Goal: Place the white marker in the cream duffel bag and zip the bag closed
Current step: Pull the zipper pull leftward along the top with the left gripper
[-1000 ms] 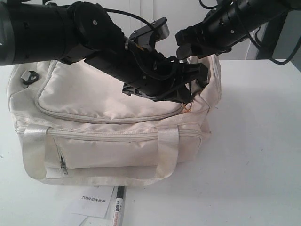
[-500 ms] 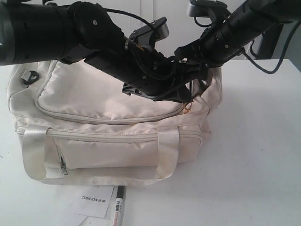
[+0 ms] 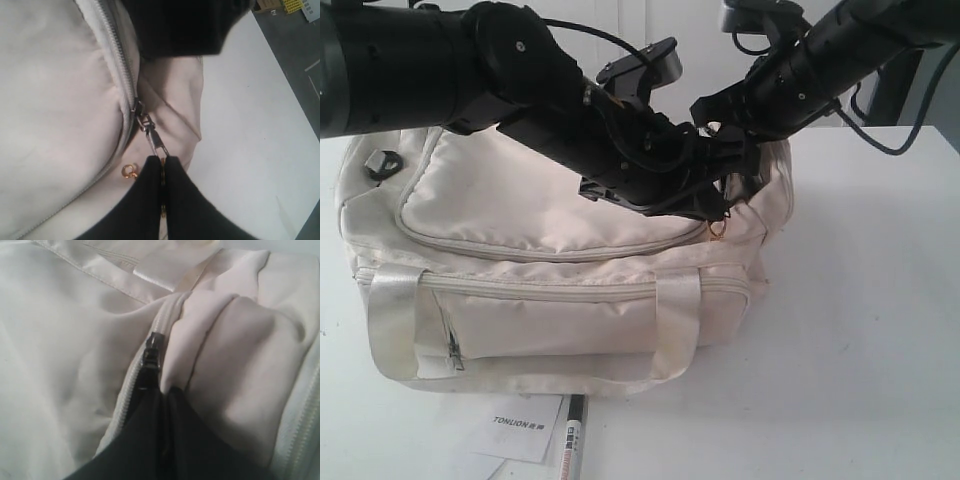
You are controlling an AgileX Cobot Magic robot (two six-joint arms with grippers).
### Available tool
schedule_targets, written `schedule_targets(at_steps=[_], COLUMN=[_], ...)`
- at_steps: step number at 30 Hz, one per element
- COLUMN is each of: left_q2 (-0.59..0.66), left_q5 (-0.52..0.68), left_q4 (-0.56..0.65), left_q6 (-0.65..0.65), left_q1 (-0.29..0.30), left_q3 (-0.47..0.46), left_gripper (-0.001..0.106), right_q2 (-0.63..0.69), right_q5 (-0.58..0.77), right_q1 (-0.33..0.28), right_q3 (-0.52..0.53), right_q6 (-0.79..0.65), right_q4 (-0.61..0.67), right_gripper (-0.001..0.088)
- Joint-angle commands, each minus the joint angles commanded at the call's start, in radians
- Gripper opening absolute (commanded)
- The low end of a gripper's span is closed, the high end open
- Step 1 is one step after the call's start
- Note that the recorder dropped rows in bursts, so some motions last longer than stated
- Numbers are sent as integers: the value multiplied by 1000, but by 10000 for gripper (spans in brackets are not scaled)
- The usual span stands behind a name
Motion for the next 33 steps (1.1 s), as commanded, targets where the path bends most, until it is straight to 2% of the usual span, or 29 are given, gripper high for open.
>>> schedule_targets(at_steps=[9, 33], left_q2=[-42, -102], left_q5=[-4, 107], left_q4=[35, 138], left_q6=[26, 26], left_q1=[0, 0], left_q3=[0, 0], left_gripper=[0, 0], right_q2=[-2, -2], right_q5=[-2, -6], right_q1=[0, -10], right_q3=[-19, -19], right_q6=[8, 51], right_q4=[0, -10], right_gripper=[0, 0])
